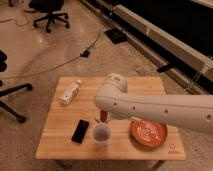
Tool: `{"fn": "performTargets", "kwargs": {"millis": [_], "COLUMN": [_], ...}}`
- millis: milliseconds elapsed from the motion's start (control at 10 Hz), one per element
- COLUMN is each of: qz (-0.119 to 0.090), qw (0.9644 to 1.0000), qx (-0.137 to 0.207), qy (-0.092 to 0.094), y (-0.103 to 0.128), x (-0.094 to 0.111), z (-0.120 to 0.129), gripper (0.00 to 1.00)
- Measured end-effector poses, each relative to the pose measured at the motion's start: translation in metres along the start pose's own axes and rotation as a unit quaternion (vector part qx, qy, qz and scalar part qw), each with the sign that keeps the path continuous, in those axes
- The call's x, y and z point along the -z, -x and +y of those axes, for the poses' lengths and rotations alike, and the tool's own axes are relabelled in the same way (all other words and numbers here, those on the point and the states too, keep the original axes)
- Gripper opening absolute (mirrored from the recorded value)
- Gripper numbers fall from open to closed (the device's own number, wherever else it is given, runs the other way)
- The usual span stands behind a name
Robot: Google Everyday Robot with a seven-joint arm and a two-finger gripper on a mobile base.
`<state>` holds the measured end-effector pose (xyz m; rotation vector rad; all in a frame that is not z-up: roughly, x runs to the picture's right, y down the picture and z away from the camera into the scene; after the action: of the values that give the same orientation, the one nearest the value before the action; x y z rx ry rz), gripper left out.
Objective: Place the ceramic cup in the ceramic bowl
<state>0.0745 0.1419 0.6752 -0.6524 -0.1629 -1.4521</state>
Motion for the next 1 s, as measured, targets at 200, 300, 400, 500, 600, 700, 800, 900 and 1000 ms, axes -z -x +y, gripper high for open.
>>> {"fn": "performTargets", "kwargs": {"millis": [200, 300, 400, 500, 600, 700, 800, 900, 1000], "qz": [-0.027, -0.048, -0.05, -0.052, -0.052, -0.053, -0.055, -0.061, -0.071], "qw": [0.9992, 0.998, 0.9977, 0.9974, 0.997, 0.9965, 0.996, 0.9954, 0.9943], "qx": [0.027, 0.038, 0.039, 0.04, 0.044, 0.05, 0.056, 0.057, 0.057], "qy": [0.012, 0.018, 0.024, 0.03, 0.036, 0.041, 0.042, 0.047, 0.056], "y": [0.01, 0.018, 0.021, 0.024, 0.026, 0.03, 0.032, 0.033, 0.036], "x": [0.003, 0.003, 0.003, 0.004, 0.005, 0.007, 0.008, 0.005, 0.0], "z": [-0.002, -0.003, -0.014, -0.026, -0.04, -0.051, -0.056, -0.055, -0.051], "gripper": [0.8, 0.8, 0.8, 0.8, 0.8, 0.8, 0.8, 0.8, 0.8]}}
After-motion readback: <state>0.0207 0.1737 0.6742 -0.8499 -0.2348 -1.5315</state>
